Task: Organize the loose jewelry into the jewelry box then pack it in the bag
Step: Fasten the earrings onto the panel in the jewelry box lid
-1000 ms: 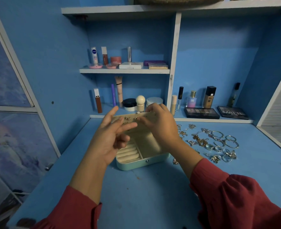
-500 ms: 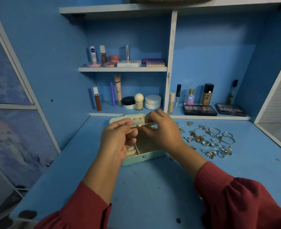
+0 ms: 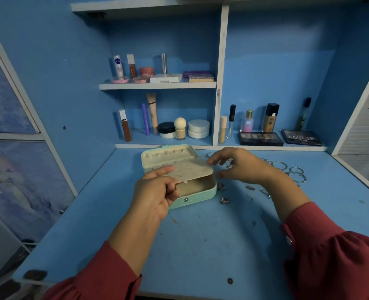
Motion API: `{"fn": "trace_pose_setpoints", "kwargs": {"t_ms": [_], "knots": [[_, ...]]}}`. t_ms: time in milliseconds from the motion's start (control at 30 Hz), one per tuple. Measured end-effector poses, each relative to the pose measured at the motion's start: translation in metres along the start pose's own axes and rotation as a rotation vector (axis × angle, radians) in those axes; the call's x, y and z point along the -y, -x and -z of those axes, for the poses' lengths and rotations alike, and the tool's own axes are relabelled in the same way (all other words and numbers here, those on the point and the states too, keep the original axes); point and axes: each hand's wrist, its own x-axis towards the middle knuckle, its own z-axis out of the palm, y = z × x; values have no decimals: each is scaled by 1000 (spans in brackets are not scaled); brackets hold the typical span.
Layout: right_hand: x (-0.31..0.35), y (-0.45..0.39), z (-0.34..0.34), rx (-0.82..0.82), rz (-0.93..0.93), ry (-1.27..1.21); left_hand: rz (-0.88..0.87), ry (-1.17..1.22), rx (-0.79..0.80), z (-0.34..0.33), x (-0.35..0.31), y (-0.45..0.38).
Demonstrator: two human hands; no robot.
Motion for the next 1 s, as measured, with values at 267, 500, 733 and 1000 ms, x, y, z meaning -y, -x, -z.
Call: {"fn": "trace_pose_setpoints", "kwargs": {"t_ms": [267,500,733,1000], "knots": [[-3,16,26,215,-223,134,-15,-81,12,0,3,-1],[3,19,23,330,-340,340,4,-144,11,0,2,-1],[8,18,16,349,-337,410,24,-142,-4,-1,1,0],[16,12,6,-60,-142,174,20,-153,13,2,2,-2]]}}
